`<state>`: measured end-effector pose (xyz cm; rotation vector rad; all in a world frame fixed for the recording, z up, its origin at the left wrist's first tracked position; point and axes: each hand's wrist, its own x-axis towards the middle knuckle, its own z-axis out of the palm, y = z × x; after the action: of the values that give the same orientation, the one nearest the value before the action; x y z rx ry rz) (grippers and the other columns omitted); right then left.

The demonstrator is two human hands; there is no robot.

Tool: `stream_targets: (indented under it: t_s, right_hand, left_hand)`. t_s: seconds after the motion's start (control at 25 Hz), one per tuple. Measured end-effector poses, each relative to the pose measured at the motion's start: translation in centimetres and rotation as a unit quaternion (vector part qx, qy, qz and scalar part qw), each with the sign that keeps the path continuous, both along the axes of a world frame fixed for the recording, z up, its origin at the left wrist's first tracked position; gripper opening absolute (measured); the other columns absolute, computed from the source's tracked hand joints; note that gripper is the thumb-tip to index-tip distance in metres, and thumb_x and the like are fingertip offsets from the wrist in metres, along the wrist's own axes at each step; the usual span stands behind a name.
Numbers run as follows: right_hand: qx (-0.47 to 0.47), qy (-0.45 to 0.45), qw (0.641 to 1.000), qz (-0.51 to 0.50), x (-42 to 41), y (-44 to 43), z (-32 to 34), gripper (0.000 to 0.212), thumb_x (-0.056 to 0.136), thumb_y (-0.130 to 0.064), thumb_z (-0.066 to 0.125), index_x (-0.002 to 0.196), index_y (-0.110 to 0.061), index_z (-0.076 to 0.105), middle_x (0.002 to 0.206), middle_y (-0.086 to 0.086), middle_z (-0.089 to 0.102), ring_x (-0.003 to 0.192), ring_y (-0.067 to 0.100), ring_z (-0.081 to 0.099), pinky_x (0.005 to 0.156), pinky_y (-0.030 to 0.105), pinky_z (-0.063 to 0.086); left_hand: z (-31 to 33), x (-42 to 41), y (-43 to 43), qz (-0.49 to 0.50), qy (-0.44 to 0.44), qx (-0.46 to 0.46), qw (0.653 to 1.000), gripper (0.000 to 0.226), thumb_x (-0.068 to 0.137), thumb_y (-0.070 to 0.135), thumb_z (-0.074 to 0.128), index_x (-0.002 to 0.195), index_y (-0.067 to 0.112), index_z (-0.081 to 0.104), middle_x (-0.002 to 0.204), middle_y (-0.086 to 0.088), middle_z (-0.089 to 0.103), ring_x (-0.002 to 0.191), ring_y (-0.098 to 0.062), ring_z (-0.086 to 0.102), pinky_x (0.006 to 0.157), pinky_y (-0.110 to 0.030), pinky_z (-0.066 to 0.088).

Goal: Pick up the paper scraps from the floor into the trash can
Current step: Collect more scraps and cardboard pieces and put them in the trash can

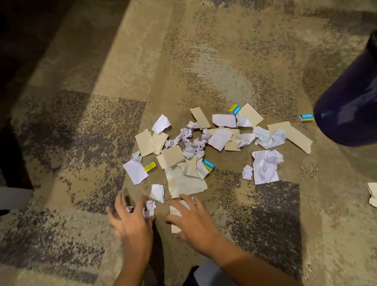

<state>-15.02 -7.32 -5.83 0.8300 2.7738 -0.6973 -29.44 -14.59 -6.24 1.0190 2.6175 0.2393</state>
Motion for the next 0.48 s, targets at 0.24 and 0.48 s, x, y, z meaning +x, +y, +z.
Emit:
stream_targets:
  t_s: [0.24,0.48]
  right_hand:
    - [-0.012,0.013,0.995,-0.102,2.5,1.3,-0.7,0.057,0.052,-0.01,0.085,0.098,-0.03,0.056,0.123,0.004,0.056,0.107,0.028,0.054,0.065,0.033,0.057]
    - [-0.021,0.052,0.982,-0.179,4.2,0.0,-0.8,0.053,0.055,-0.017,0.085,0.099,-0.028,0.057,0.11,-0.007,0.062,0.092,0.01,0.062,0.055,0.013,0.047]
  left_hand:
    - [0.9,0.4,-0.3,0.021,-0.142,0.059,0.988,0.041,0.089,0.006,0.058,0.129,0.003,0.053,0.141,-0.018,0.04,0.128,-0.037,0.04,0.104,-0.041,0.036]
    - [1.3,-0.1,-0.1,-0.009,-0.086,0.08,0.993,0.004,0.085,0.001,0.063,0.085,-0.001,0.066,0.088,-0.016,0.065,0.076,-0.028,0.058,0.065,-0.029,0.04]
